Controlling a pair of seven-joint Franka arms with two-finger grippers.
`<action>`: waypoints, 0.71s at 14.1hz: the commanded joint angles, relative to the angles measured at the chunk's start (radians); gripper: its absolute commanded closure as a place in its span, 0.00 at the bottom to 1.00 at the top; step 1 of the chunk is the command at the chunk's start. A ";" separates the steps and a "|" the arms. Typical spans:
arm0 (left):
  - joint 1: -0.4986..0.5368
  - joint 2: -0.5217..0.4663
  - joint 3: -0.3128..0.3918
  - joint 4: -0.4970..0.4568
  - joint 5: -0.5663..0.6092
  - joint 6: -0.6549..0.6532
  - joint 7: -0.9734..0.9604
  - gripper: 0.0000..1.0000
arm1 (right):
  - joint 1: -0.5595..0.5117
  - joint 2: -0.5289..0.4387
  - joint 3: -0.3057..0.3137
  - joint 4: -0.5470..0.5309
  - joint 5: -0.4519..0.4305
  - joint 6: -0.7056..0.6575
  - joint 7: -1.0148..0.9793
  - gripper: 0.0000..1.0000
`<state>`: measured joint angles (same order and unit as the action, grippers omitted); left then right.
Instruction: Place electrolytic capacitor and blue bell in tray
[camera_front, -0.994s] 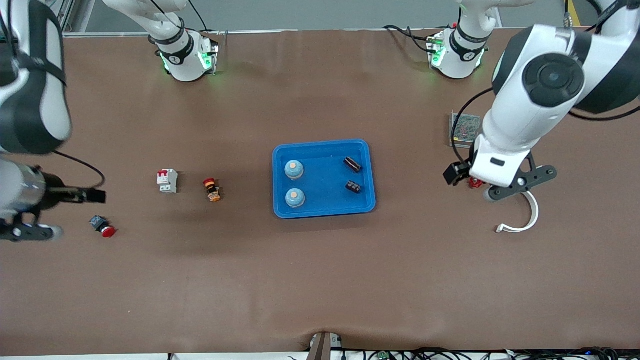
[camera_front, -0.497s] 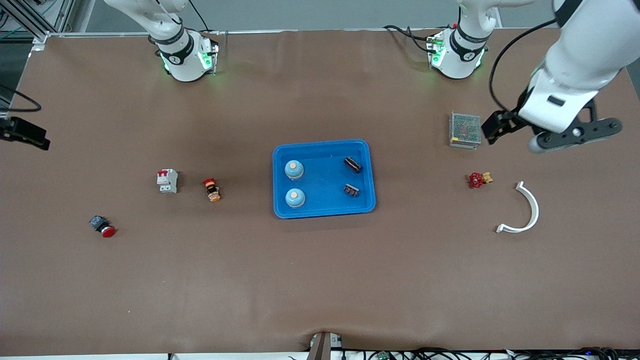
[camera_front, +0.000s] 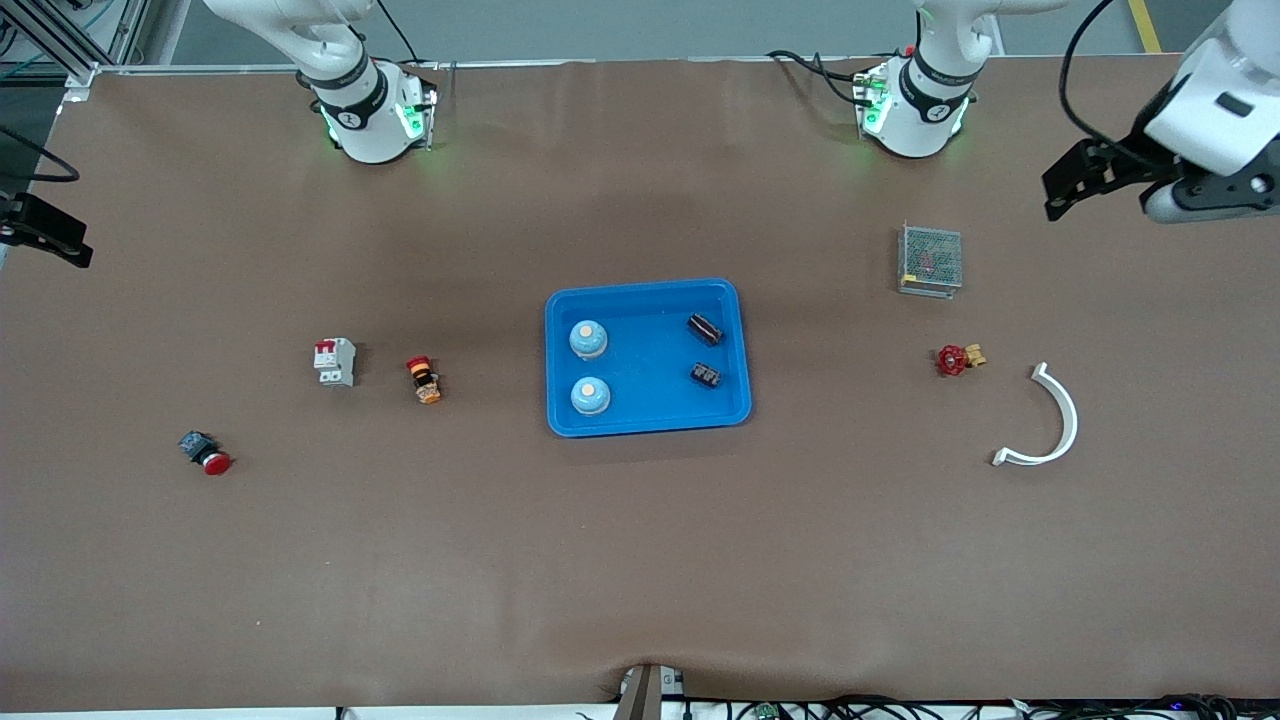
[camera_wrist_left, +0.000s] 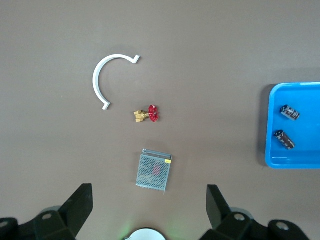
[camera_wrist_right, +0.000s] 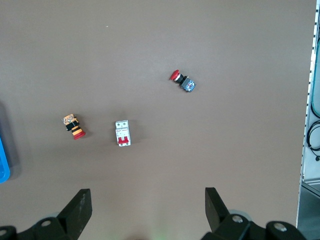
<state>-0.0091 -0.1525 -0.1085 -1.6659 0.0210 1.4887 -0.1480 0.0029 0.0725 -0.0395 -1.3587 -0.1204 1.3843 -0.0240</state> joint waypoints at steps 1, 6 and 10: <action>-0.018 -0.068 0.036 -0.063 -0.023 -0.002 0.039 0.00 | 0.061 -0.100 -0.060 -0.115 0.011 0.050 -0.016 0.00; -0.043 -0.059 0.058 -0.051 -0.021 -0.004 0.036 0.00 | 0.072 -0.102 -0.048 -0.092 0.036 0.053 -0.001 0.00; -0.035 -0.012 0.050 -0.003 -0.021 -0.002 0.019 0.00 | 0.071 -0.097 -0.054 -0.094 0.113 0.100 -0.004 0.00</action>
<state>-0.0396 -0.1923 -0.0645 -1.7050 0.0115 1.4898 -0.1213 0.0594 -0.0048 -0.0828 -1.4293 -0.0248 1.4604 -0.0277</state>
